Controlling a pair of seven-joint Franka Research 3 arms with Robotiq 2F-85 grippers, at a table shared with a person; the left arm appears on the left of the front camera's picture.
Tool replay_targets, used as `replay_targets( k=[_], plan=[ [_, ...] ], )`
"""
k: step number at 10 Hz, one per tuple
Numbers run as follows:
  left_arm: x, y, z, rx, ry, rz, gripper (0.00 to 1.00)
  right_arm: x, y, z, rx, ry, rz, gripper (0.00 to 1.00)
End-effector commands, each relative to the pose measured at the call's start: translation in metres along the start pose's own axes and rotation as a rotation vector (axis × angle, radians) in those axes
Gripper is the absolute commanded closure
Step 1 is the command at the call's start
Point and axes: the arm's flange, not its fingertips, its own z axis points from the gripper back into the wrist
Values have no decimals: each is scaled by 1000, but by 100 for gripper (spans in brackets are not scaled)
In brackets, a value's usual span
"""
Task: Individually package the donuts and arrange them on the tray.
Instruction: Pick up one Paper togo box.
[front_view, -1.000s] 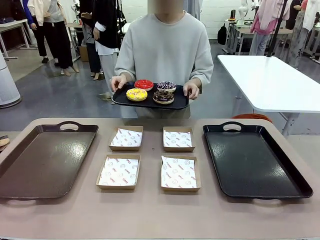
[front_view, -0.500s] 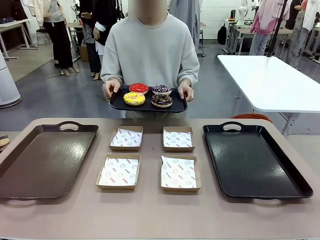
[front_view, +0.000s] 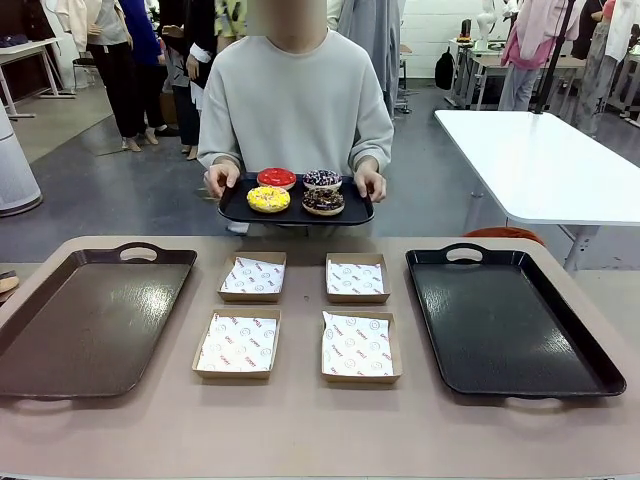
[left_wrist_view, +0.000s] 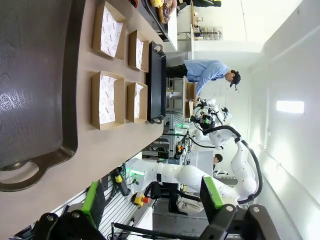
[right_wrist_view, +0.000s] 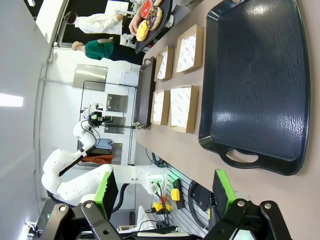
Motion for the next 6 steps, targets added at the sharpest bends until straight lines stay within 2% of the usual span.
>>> replay_targets(
  k=[1,6],
  plan=[
    [0,0,1,-18,-12,2,0,0,0,0,13,-4,3,0],
    [0,0,1,-18,-12,2,0,0,0,0,13,-4,3,0]
  ],
)
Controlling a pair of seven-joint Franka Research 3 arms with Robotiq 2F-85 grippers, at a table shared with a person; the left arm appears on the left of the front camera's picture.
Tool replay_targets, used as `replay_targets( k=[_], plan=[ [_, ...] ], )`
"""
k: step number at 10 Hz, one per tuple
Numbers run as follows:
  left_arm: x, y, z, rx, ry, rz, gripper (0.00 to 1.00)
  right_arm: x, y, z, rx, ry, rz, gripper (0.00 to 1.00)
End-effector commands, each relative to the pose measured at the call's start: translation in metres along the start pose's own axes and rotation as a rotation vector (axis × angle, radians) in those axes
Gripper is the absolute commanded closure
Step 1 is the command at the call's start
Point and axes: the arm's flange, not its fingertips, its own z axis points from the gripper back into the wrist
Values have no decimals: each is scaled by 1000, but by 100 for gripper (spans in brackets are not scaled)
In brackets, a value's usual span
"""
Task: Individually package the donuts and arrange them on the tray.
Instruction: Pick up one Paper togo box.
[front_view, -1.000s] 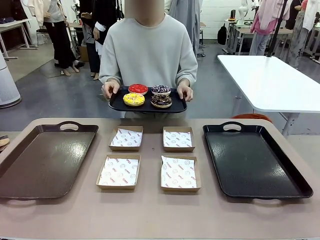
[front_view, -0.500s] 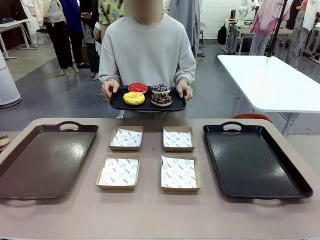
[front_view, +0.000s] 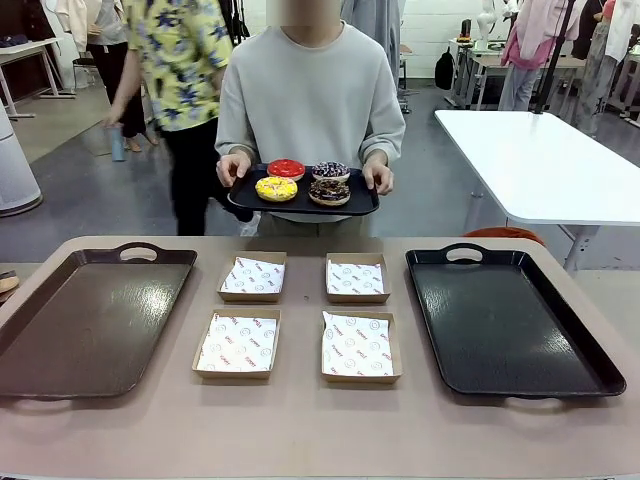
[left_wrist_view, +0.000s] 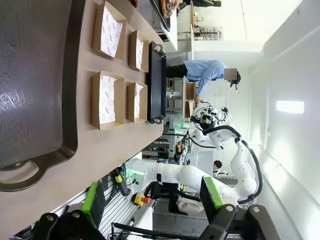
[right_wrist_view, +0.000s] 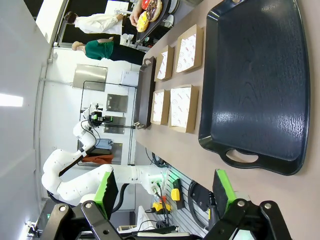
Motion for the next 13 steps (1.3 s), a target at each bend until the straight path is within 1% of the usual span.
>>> replay_targets(
  k=[1,2,3,5,7,9,11,13],
  plan=[
    [0,0,1,-18,-12,2,0,0,0,0,13,-4,3,0],
    [0,0,0,0,0,0,0,0,0,0,13,-4,3,0],
    [6,-23,-7,95,-34,-19,0,0,0,0,13,-4,3,0],
    [42,-80,-30,275,-17,-45,0,0,0,0,13,-4,3,0],
    [85,-133,-76,467,0,-89,0,0,0,0,13,-4,3,0],
    [113,-175,-134,643,35,-140,0,0,0,0,13,-4,3,0],
    [139,-200,-197,835,72,-162,0,0,0,0,13,-4,3,0],
    [169,-194,-249,975,83,-140,0,0,0,0,13,-4,3,0]
  ],
)
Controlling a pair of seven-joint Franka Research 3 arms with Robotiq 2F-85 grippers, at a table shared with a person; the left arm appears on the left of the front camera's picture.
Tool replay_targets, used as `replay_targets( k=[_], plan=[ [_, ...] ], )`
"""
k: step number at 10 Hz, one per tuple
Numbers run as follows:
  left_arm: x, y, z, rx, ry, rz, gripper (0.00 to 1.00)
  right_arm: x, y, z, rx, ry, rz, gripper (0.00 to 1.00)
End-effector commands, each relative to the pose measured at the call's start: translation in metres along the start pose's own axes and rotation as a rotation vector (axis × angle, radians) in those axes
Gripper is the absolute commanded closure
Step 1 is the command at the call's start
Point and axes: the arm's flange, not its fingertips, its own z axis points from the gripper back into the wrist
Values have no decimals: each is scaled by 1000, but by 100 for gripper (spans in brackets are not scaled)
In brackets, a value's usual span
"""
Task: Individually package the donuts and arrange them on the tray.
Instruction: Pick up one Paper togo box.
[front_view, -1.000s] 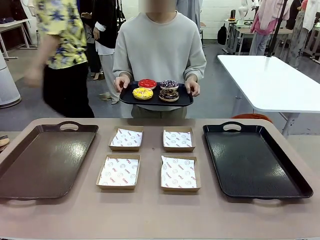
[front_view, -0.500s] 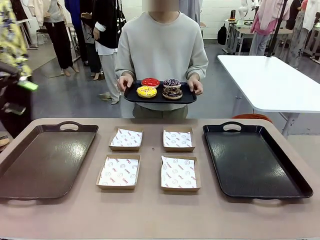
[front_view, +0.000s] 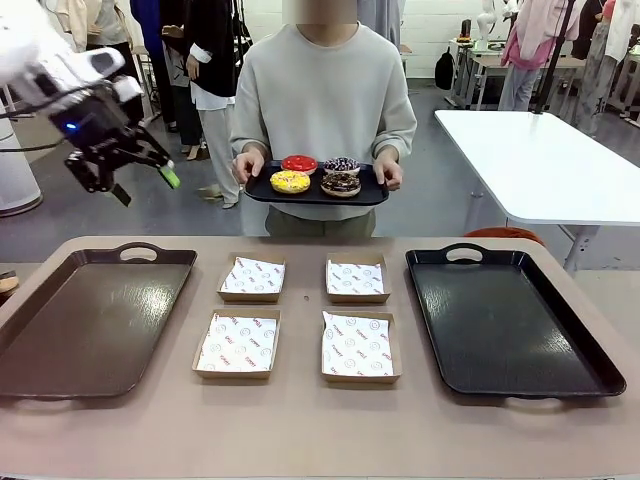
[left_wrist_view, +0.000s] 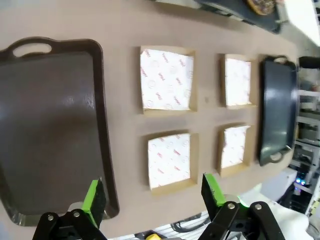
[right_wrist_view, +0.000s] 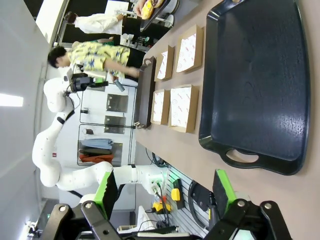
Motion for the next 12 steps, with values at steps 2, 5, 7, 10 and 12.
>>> replay_targets(
  k=[2,5,7,10,12],
  plan=[
    [39,-21,-59,200,88,10,0,0,0,0,12,-4,4,0],
    [54,-36,-119,303,101,-31,0,0,0,0,12,-4,4,0],
    [60,-47,-161,329,115,-76,0,0,0,0,12,-4,4,0],
    [65,-48,-205,291,124,-130,0,0,0,0,12,-4,4,0],
    [66,-46,-220,300,131,-148,0,0,0,0,12,-4,4,0]
  ],
)
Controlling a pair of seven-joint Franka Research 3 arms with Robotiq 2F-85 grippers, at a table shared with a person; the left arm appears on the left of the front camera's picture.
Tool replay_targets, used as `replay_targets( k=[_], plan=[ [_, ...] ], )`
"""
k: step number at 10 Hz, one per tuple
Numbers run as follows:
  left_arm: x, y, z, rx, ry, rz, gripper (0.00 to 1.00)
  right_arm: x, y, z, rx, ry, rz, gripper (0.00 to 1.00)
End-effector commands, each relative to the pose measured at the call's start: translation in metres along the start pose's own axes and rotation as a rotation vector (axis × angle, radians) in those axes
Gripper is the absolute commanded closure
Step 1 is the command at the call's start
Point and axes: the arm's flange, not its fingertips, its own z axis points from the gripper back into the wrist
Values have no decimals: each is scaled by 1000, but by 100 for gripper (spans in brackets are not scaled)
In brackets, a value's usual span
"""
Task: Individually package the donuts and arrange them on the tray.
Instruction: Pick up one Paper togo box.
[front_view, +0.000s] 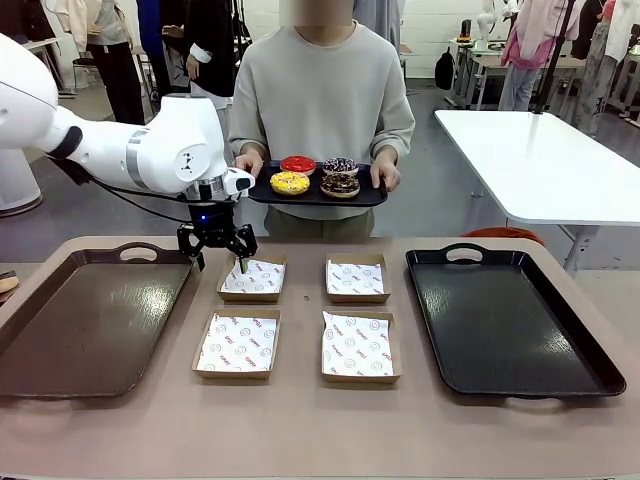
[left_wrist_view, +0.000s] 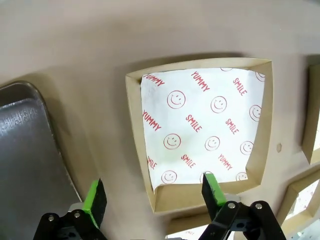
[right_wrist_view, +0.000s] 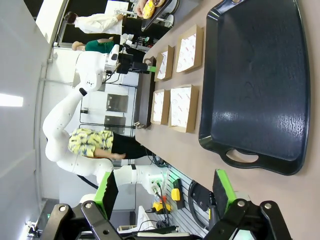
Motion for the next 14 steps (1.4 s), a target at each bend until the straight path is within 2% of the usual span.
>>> replay_targets(
  k=[1,9,11,14],
  plan=[
    [6,3,-1,26,-21,-26,0,0,0,0,12,-5,4,0],
    [1,1,-5,2,2,-4,0,0,0,0,12,-5,4,0],
    [5,7,-8,5,-23,-19,0,0,0,0,12,-5,4,0],
    [20,5,-14,90,-56,-4,0,0,0,0,12,-5,4,0]
  ],
)
